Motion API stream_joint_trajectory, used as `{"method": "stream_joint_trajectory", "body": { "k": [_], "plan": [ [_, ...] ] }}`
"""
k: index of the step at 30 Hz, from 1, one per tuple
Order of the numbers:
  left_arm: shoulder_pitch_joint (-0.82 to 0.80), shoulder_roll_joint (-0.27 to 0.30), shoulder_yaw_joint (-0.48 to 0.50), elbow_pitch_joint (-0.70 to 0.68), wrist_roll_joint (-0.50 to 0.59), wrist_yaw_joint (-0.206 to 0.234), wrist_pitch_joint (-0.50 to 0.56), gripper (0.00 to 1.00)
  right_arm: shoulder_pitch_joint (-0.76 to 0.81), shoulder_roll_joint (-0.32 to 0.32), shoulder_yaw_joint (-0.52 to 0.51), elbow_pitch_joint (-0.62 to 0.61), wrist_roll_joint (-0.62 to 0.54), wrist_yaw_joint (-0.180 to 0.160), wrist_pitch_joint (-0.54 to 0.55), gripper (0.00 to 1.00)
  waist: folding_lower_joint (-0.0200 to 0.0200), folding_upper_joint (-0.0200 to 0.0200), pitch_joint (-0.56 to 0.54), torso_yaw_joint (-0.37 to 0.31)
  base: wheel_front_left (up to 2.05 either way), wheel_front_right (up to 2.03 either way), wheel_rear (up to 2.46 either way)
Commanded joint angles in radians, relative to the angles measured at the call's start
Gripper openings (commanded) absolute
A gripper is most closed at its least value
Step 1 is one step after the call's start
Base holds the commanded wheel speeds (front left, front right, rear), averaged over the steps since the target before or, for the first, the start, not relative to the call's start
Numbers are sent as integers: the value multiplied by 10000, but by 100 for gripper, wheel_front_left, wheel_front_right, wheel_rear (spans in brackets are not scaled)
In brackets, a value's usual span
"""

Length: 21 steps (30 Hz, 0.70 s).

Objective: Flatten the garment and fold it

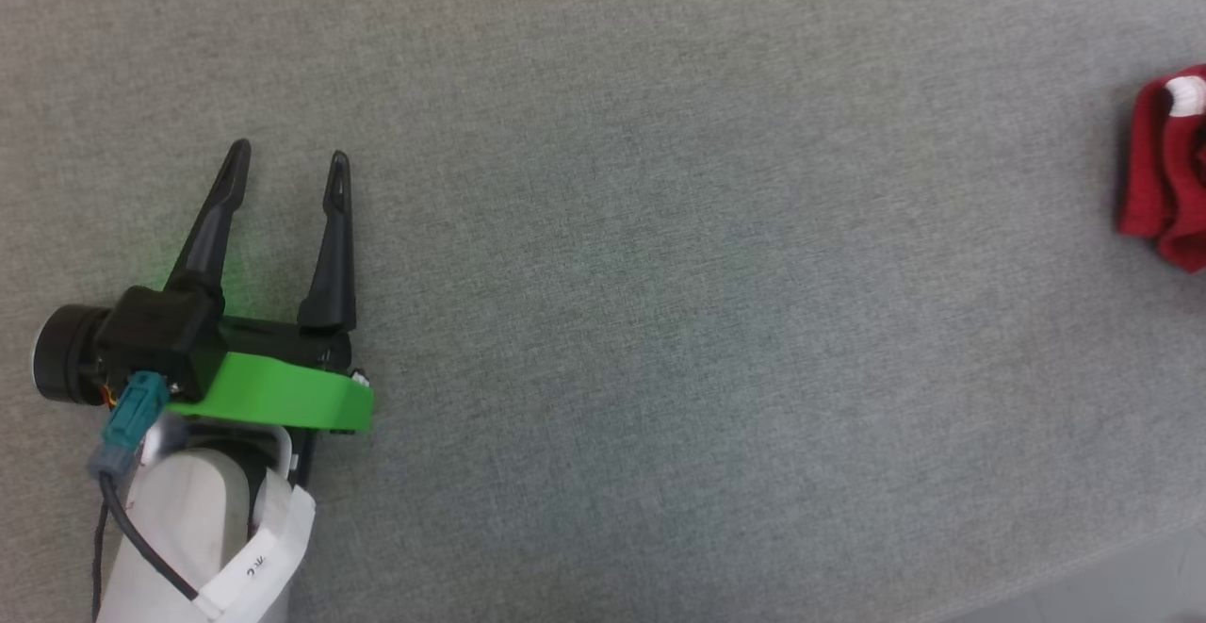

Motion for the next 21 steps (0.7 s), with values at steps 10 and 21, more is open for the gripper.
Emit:
{"method": "stream_joint_trajectory", "body": {
  "k": [10, 21],
  "plan": [
    [437, -324, 27, 980, -389, 244, -709, 100, -464, 215, 296, -1428, 1666, -19, -2396, 100, -2, -1, -2110, 315, 0, 0, 0],
    [1030, -783, 411, 1600, -952, 558, -1230, 100, 591, 2162, 1290, -4450, 2861, -19, -4917, 100, -2, -1, -4118, 1129, 0, 0, 0]
  ]
}}
